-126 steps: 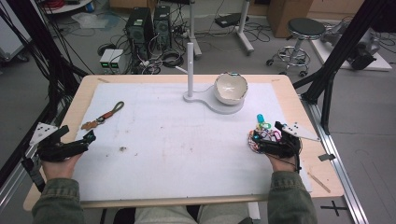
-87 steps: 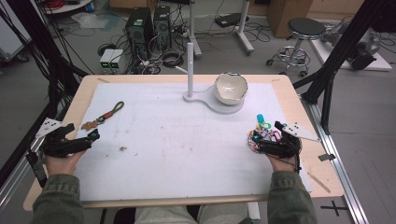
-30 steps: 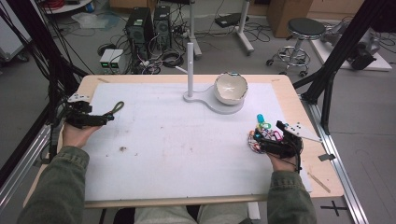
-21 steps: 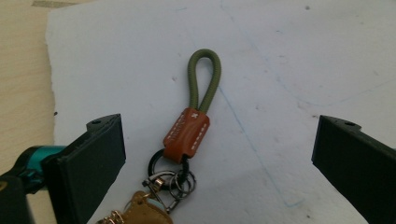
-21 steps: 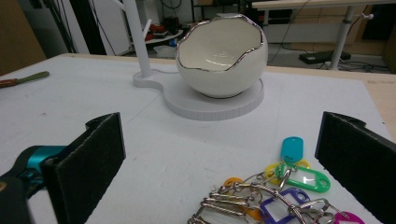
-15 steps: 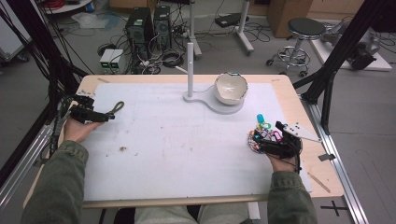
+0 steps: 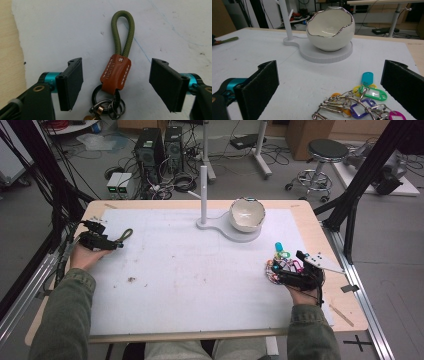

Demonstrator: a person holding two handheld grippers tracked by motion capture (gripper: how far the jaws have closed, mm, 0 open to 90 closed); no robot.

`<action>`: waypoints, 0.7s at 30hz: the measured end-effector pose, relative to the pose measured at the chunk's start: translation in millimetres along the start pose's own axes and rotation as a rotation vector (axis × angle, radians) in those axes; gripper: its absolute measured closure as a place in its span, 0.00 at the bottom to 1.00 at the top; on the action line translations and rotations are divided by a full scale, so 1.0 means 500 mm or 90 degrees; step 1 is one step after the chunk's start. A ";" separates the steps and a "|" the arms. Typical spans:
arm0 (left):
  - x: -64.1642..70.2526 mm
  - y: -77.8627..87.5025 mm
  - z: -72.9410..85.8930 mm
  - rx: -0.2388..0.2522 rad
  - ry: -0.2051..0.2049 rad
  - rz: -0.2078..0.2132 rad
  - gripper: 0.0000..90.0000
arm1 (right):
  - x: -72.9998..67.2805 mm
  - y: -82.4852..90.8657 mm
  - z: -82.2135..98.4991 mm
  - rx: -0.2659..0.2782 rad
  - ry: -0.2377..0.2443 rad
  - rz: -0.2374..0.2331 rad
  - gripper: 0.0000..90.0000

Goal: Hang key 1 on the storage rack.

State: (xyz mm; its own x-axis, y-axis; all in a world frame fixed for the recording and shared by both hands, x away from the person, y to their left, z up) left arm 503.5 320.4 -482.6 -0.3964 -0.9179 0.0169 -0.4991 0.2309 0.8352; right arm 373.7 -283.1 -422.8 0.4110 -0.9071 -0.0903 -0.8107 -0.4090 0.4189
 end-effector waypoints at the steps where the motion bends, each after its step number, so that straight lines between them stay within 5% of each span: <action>1: 0.000 -0.001 0.001 -0.003 -0.004 0.002 0.37 | 0.002 0.001 0.000 0.002 -0.003 0.000 0.01; 13: 0.001 -0.009 0.005 -0.014 -0.005 -0.001 0.76 | 0.000 0.003 0.001 0.001 -0.004 0.000 0.01; 21: 0.001 -0.003 0.005 -0.015 0.002 0.001 0.81 | 0.001 0.007 0.001 0.003 -0.002 0.002 0.01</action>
State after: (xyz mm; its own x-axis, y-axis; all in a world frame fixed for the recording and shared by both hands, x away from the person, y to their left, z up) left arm 502.2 320.2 -485.3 -0.3948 -0.9185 0.0207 -0.4801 0.2255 0.8477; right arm 371.0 -285.0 -421.9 0.4068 -0.9088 -0.0923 -0.8140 -0.4065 0.4149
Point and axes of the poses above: each handheld gripper's, and its own axes: y roughly backward along the jaws, z roughly out of its underside, x roughly to its right, the point moved 7 cm from there along -y, roughly forward along the jaws, and after that the axes turned 9 degrees about -x, right-handed, at the moved point
